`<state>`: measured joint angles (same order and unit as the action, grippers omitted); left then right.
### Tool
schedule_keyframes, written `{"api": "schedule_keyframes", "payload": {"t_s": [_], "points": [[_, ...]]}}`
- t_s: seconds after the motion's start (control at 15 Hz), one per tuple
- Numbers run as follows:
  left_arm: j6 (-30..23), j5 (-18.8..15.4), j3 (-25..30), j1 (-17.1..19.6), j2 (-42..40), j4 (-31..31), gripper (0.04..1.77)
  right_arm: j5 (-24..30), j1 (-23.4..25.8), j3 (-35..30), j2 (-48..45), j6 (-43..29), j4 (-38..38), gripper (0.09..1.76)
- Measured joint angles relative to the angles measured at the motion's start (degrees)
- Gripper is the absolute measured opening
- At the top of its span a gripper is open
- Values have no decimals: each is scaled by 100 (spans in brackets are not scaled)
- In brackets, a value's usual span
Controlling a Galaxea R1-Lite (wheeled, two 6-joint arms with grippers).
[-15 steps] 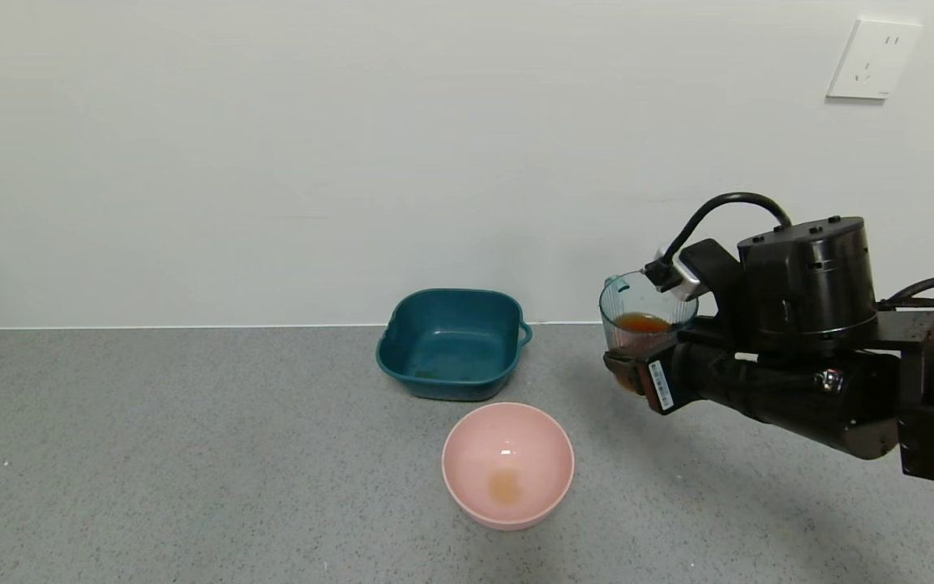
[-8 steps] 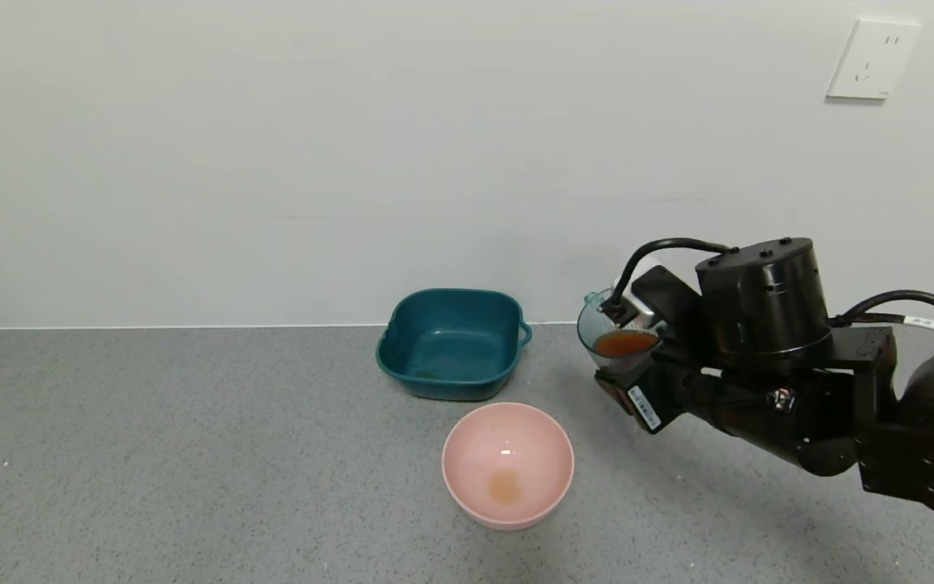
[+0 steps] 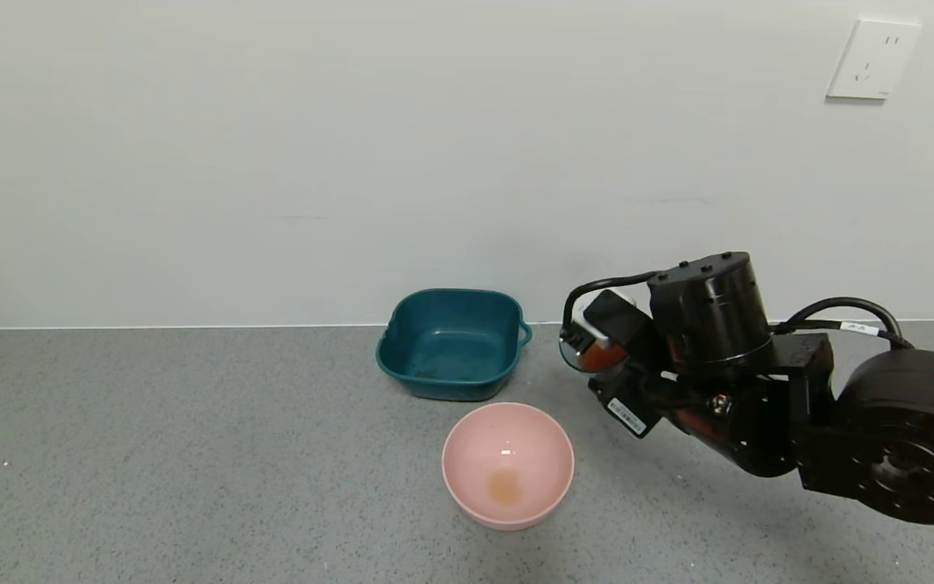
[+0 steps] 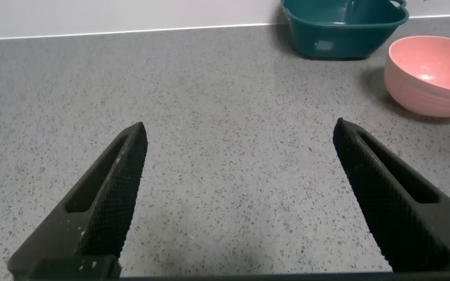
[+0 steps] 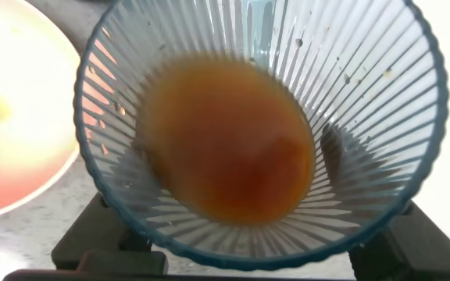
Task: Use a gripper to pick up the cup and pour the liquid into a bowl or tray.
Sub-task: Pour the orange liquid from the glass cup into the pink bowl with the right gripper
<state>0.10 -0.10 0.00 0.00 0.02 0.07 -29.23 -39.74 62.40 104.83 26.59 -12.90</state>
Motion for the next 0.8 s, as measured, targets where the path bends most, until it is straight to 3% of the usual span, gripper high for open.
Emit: {"api": "schedule_keyframes", "payload": {"t_s": [0.8], "points": [[0,2,0,0,0,0,172,-594,-57,471,645,1257,-9,133]]}}
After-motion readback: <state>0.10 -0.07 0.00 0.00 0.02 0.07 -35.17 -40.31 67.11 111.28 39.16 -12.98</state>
